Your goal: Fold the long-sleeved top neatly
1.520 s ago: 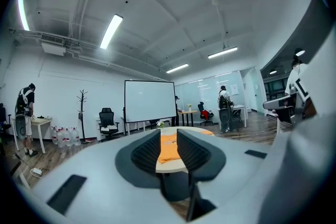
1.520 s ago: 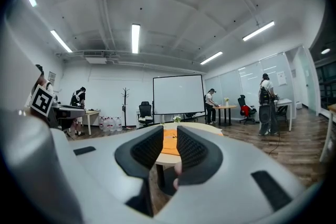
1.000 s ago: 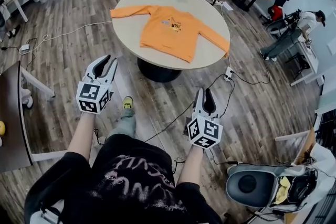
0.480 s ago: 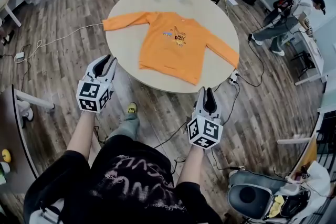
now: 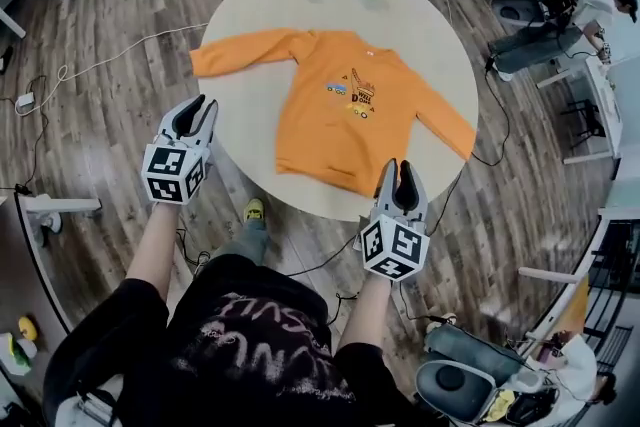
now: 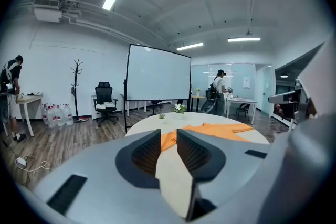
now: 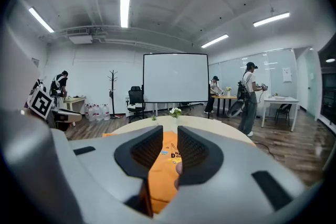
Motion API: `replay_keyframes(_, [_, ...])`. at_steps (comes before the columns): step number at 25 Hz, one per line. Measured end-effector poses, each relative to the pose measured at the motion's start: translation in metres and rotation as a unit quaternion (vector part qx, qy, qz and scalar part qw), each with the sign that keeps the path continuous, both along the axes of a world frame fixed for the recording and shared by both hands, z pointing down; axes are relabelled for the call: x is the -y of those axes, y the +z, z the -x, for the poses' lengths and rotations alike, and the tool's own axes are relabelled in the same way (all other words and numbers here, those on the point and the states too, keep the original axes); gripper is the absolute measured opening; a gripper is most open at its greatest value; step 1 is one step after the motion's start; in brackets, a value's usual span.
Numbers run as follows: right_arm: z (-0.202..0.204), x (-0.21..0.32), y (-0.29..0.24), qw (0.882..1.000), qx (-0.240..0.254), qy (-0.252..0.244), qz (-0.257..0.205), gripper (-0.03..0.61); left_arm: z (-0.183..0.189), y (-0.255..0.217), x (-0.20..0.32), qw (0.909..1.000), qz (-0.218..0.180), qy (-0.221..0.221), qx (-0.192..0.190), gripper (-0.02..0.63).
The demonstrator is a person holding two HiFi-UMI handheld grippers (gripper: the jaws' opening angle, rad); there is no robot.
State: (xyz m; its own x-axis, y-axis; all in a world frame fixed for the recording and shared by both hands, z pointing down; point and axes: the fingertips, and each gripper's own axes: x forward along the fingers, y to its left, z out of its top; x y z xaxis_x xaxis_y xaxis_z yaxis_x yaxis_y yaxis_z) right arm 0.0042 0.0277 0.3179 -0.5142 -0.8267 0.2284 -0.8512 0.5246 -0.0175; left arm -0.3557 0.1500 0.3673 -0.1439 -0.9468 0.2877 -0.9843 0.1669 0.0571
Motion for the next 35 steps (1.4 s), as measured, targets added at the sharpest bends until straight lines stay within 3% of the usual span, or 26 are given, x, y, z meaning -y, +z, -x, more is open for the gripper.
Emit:
replay_keyframes(9, [0.059, 0.04, 0.012, 0.999, -0.038, -0.001, 0.007, 0.091, 0.073, 0.047, 0.038, 0.9985, 0.029, -0.026, -0.039, 0.094])
replay_keyframes(35, [0.111, 0.099, 0.09, 0.995, -0.059, -0.043, 0.064, 0.106, 0.169, 0.164, 0.076, 0.9866, 0.121, -0.098, -0.05, 0.107])
